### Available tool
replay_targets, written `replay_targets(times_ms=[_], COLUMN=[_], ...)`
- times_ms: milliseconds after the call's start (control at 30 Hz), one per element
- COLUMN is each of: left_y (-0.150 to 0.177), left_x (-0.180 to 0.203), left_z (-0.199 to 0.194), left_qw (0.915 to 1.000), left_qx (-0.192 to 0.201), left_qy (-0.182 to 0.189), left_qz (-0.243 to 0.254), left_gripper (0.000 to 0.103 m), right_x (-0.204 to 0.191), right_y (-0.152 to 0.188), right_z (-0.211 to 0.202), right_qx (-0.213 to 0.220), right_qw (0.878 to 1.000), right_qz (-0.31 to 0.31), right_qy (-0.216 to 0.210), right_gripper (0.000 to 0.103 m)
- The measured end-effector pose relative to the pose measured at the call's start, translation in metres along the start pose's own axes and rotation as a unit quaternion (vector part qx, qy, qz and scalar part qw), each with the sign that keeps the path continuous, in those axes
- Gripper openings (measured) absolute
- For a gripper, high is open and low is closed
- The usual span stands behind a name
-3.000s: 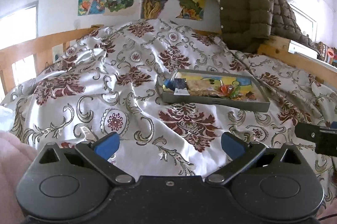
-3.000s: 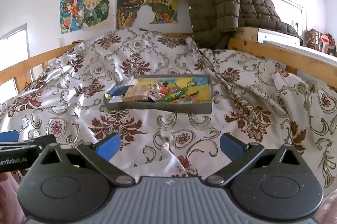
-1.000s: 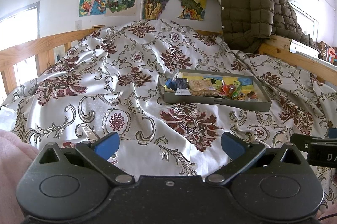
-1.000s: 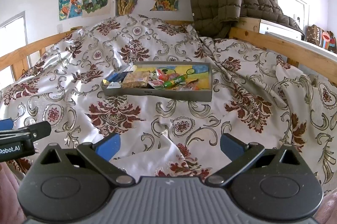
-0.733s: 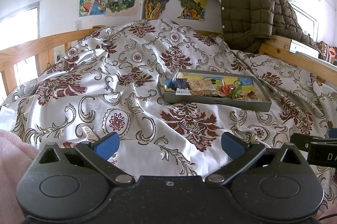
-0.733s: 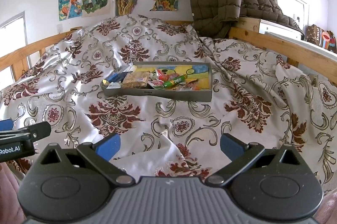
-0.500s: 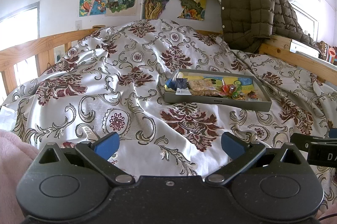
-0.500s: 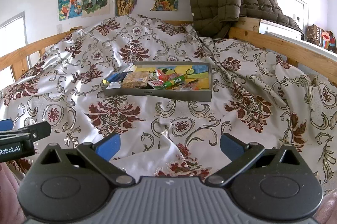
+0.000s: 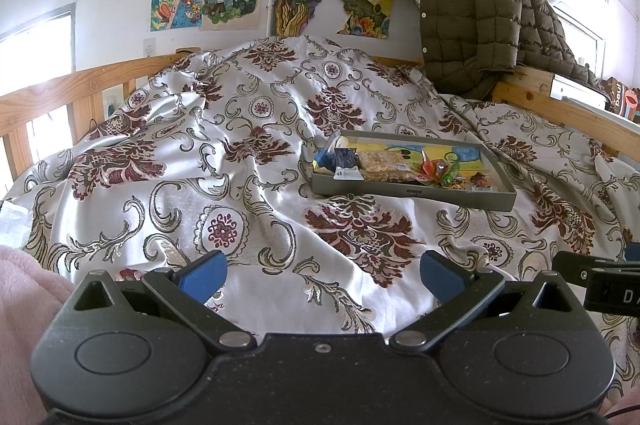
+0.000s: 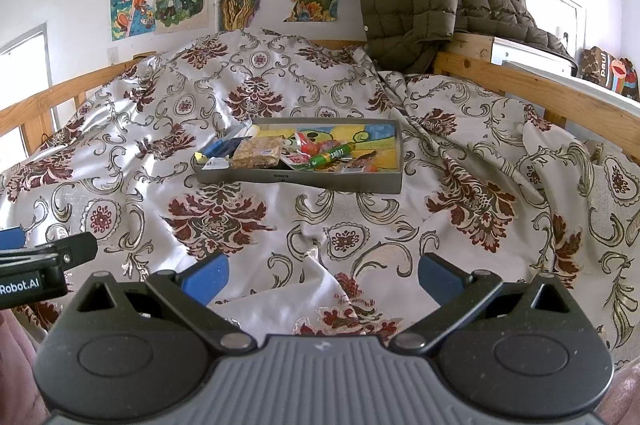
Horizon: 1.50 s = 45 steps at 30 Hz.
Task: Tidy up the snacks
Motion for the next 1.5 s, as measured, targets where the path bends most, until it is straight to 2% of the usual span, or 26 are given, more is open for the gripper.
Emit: replay_targets(times_ms=[800,1133,1500], left_y=[0.0002,0.0066,0.0077], left_x=[0.0004,-0.0054,-0.0029], left_z=[0.0004,0.0052,0.0067], left_qw=[1.0,0.9994,0.9992], left_qx=[-0.001,-0.034,-0.036], left_qy=[-0.001,-0.011,-0.014], left_qz=[0.001,0.007,0.013], left_gripper=[0.102,0.102,0.102], right_x=[0.0,0.0001,0.0], right_y=[-0.0002,-0.001,-0.0018], right_z=[-0.0004,0.0,0.0003], right_qx=[-0.002,-0.002,-0.003], right_qw=[1.0,1.0,1.0], right_qz=[-0.001,-0.001,-0.001], right_qy=[0.0,0.0,0.0], right_gripper=[0.103,0.103,0.103])
Point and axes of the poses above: each gripper's, at about its wrist camera, not at the fingertips, and z roughly the way its jaws point, x to its right, y to its underside, the point moved 10 cm from there along z, roughly the way its jaws point, and after that the axes turned 1 degree about y, right-handed, at the moved point
